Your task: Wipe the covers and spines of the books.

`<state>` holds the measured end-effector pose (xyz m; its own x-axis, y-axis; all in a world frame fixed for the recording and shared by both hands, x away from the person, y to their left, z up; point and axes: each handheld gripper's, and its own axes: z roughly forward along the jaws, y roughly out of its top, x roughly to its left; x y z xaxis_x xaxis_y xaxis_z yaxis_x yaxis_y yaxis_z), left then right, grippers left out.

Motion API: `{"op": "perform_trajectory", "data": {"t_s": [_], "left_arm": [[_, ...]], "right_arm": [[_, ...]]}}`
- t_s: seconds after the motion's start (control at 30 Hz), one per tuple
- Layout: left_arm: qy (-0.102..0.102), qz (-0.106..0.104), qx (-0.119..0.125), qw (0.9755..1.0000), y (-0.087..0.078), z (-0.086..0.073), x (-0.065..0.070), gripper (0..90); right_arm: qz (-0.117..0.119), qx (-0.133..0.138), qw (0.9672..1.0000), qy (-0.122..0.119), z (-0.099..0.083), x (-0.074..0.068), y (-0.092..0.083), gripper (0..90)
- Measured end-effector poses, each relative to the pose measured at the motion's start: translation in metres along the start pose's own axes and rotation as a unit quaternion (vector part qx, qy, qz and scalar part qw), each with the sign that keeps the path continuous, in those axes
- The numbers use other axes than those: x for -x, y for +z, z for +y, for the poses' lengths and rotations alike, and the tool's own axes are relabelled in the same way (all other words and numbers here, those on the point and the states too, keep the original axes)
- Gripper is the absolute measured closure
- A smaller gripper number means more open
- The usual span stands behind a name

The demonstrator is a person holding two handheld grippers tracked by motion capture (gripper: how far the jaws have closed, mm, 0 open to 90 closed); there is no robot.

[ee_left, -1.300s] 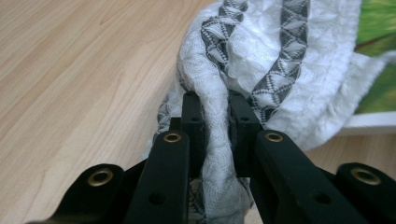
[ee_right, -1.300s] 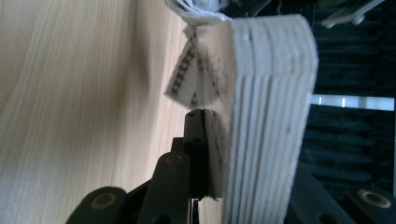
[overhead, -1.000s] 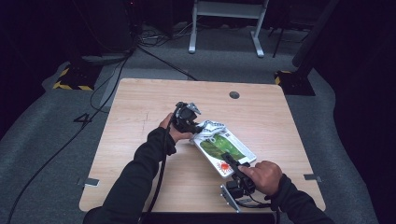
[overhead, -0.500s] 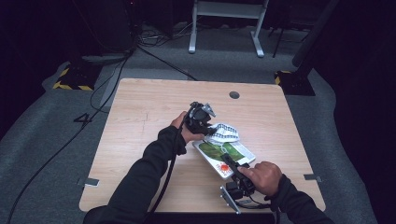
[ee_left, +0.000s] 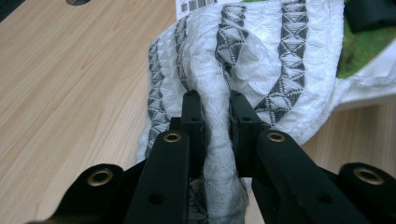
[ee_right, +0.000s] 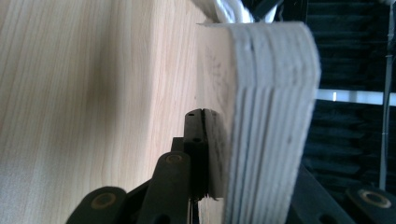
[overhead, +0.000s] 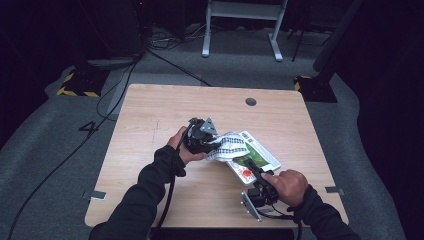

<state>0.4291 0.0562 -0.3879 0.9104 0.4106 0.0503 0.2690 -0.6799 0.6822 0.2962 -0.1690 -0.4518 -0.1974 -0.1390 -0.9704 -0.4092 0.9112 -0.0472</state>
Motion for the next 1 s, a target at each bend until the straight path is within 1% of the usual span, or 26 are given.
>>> {"op": "perform_trajectory", "data": {"t_s": [0.03, 0.07, 0.1, 0.13, 0.2, 0.27, 0.33, 0.37, 0.4, 0.47, 0.5, 0.53, 0.63, 0.7, 0.73, 0.77, 0.8, 0.9, 0.93, 0.97, 1.0], "left_arm": [[0.0, 0.0, 0.0, 1.0, 0.0, 0.0, 0.0, 79.8], [0.006, -0.003, -0.005, 1.0, 0.003, 0.006, 0.002, 79.8], [0.017, -0.004, -0.009, 0.9998, 0.005, 0.013, 0.005, 79.8], [0.026, -0.006, -0.013, 0.9996, 0.007, 0.019, 0.008, 79.8], [0.04, -0.016, -0.014, 0.999, 0.01, 0.03, 0.012, 79.8], [0.053, -0.017, -0.024, 0.9982, 0.015, 0.044, 0.017, 79.8], [0.065, -0.03, -0.034, 0.9969, 0.024, 0.058, 0.021, 79.7], [0.068, -0.031, -0.04, 0.9964, 0.028, 0.063, 0.023, 79.8], [0.074, -0.035, -0.045, 0.9957, 0.032, 0.068, 0.025, 79.7], [0.078, -0.044, -0.046, 0.9949, 0.04, 0.075, 0.03, 79.7], [0.081, -0.045, -0.05, 0.9944, 0.042, 0.078, 0.032, 79.7], [0.086, -0.037, -0.056, 0.9941, 0.046, 0.081, 0.036, 79.7], [0.097, -0.027, -0.071, 0.9924, 0.053, 0.083, 0.04, 79.6], [0.095, -0.016, -0.078, 0.9922, 0.054, 0.082, 0.038, 79.5], [0.092, -0.009, -0.083, 0.9923, 0.054, 0.08, 0.034, 79.5], [0.085, -0.001, -0.088, 0.9926, 0.054, 0.078, 0.029, 79.5], [0.073, 0.007, -0.09, 0.9932, 0.054, 0.074, 0.022, 79.5], [0.049, 0.018, -0.095, 0.9941, 0.051, 0.064, 0.008, 79.4], [0.045, 0.018, -0.094, 0.9943, 0.049, 0.062, 0.005, 79.5], [0.04, 0.007, -0.084, 0.9957, 0.046, 0.06, 0.003, 79.5], [0.041, 0.0, -0.078, 0.9961, 0.044, 0.061, 0.006, 79.5]], "right_arm": [[0.0, 0.0, 1.0, 0.0, 0.0, 0.0, 0.0, 79.1], [-0.002, 0.0, 1.0, 0.003, 0.001, -0.001, 0.0, 79.1], [-0.001, 0.001, 1.0, -0.006, 0.002, -0.001, 0.0, 79.1], [0.0, -0.001, 1.0, -0.007, 0.003, -0.002, 0.0, 79.1], [0.002, 0.003, 0.9999, -0.01, 0.004, -0.003, 0.0, 79.2], [0.002, 0.008, 0.9999, -0.014, 0.006, -0.004, 0.0, 79.2], [0.0, 0.015, 0.9997, -0.019, 0.011, -0.005, -0.002, 79.2], [0.003, 0.02, 0.9995, -0.022, 0.014, -0.005, -0.003, 79.1], [0.001, 0.027, 0.9993, -0.025, 0.016, -0.006, -0.003, 79.2], [0.003, 0.031, 0.999, -0.031, 0.019, -0.007, -0.004, 79.1], [0.002, 0.032, 0.9991, -0.028, 0.019, -0.007, -0.005, 79.1], [0.001, 0.032, 0.999, -0.03, 0.019, -0.008, -0.005, 79.1], [0.01, 0.026, 0.9992, -0.029, 0.018, -0.008, -0.005, 79.1], [0.012, 0.026, 0.9991, -0.033, 0.018, -0.009, -0.004, 79.0], [0.012, 0.025, 0.9991, -0.033, 0.018, -0.009, -0.004, 79.0], [0.013, 0.028, 0.9991, -0.031, 0.018, -0.009, -0.004, 79.0], [0.012, 0.029, 0.999, -0.032, 0.018, -0.008, -0.004, 79.0], [0.011, 0.031, 0.999, -0.031, 0.018, -0.008, -0.004, 79.0], [0.012, 0.03, 0.999, -0.031, 0.018, -0.008, -0.004, 79.0], [0.011, 0.029, 0.999, -0.031, 0.018, -0.008, -0.004, 79.1], [0.01, 0.029, 0.999, -0.031, 0.018, -0.008, -0.003, 79.1]]}}
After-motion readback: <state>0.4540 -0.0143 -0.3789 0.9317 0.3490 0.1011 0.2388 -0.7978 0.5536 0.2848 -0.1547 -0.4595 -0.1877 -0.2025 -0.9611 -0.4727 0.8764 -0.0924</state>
